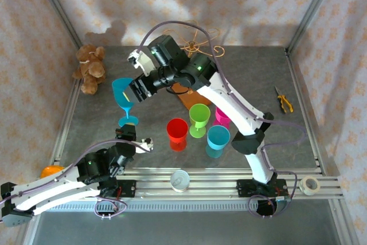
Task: Take the wine glass off the wine glass rack
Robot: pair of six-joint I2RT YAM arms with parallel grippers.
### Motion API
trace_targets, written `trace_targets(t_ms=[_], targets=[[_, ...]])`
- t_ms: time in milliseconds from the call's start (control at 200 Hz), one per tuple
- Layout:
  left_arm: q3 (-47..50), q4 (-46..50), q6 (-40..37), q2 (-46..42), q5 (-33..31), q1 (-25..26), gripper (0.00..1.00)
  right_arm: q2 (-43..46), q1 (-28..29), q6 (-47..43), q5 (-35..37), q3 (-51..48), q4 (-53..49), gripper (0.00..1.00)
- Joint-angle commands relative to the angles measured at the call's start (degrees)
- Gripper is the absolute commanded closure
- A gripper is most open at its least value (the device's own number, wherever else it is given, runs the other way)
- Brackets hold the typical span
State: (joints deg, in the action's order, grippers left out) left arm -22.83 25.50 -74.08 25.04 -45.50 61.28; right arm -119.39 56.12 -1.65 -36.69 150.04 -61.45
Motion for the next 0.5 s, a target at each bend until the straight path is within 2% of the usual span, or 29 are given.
trace_targets(t_ms=[0, 340, 496], targets=[[0.81, -1.53, -2.82, 0.66, -1.91, 0.65, 1.0, -2.5, 0.16, -2.43, -1.34, 2.98, 4.01, 0.26], [0.68, -3.7, -4.51, 1.55, -3.07, 0.6, 1.0, -7.59, 0.66, -10.23, 0.78, 6.12, 5.21, 0.26], [0.94, -4.95, -5.08, 1.81, -3.48, 0.6, 1.0, -8.22, 0.77, -12.11, -2.01, 6.35, 2.79, 0.27]])
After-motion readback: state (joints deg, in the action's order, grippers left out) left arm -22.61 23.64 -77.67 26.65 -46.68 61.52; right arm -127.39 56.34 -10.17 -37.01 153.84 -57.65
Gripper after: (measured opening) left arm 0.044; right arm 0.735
